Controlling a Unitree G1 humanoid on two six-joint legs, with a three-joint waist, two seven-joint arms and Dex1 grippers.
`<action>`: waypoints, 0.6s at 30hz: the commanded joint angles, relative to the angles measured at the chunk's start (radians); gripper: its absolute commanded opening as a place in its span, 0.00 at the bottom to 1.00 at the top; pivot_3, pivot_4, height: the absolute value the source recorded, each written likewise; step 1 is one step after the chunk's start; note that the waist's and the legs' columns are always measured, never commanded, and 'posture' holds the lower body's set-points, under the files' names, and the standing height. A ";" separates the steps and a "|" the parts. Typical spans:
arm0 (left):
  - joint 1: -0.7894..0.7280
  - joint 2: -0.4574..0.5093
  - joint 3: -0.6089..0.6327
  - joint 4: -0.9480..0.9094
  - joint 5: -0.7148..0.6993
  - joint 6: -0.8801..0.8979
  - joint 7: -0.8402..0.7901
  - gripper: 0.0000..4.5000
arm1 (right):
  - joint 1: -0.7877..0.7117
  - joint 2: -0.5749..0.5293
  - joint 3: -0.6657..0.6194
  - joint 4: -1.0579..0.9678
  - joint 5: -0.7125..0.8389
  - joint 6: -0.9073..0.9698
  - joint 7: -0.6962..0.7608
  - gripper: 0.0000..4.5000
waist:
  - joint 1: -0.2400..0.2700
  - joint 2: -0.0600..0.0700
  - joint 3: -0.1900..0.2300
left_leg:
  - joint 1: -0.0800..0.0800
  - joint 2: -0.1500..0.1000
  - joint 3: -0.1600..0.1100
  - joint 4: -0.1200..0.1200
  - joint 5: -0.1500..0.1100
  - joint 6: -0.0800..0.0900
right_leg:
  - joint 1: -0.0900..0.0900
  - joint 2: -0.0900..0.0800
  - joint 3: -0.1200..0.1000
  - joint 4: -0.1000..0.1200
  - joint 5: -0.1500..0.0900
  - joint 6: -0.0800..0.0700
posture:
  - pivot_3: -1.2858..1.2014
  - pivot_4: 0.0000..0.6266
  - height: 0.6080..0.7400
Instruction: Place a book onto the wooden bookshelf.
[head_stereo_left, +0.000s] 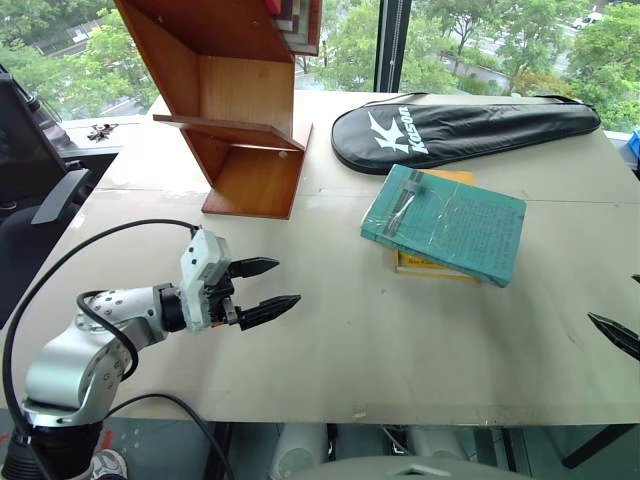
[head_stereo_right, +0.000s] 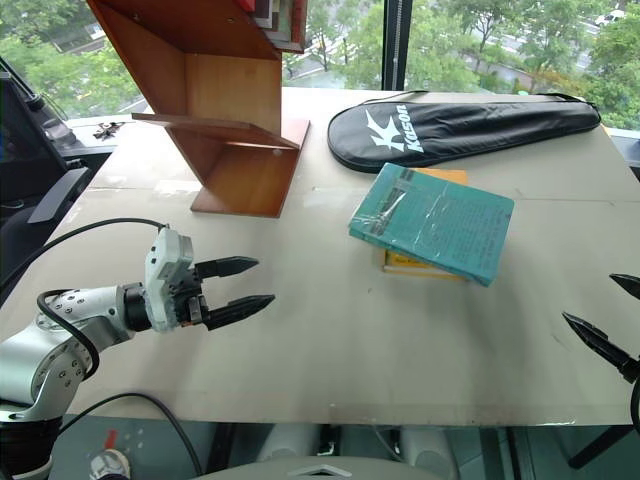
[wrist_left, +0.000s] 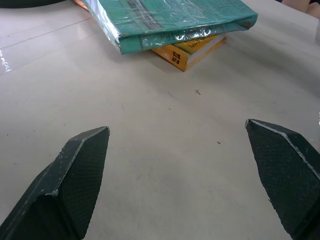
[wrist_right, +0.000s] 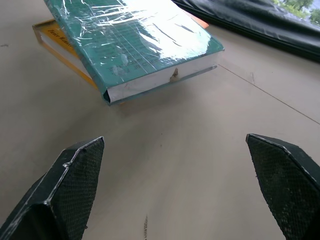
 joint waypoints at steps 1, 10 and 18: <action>-0.043 0.000 0.012 -0.038 -0.012 -0.023 0.010 0.99 | -0.043 -0.020 0.023 -0.033 -0.048 0.024 -0.084 1.00 | 0.000 0.000 0.000 | 0.000 0.000 0.000 0.000 0.000 0.000 | 0.000 0.000 0.000 0.000 0.000 0.000 | 0.52 0.24 1.00; -0.112 -0.029 -0.031 -0.138 -0.050 -0.045 0.006 1.00 | -0.437 -0.142 0.359 0.001 -0.152 0.396 -0.384 0.77 | -0.005 0.000 0.000 | 0.000 0.000 0.001 0.000 0.001 -0.001 | -0.001 0.001 0.001 0.000 0.002 0.000 | 0.52 0.24 1.00; -0.079 -0.025 -0.027 -0.171 -0.076 -0.049 -0.001 1.00 | -0.919 -0.155 0.774 0.328 -0.335 0.599 -0.458 0.02 | -0.006 0.001 0.001 | -0.004 0.000 0.002 0.000 0.002 -0.004 | -0.006 0.002 0.002 0.000 0.002 0.000 | 0.52 0.24 1.00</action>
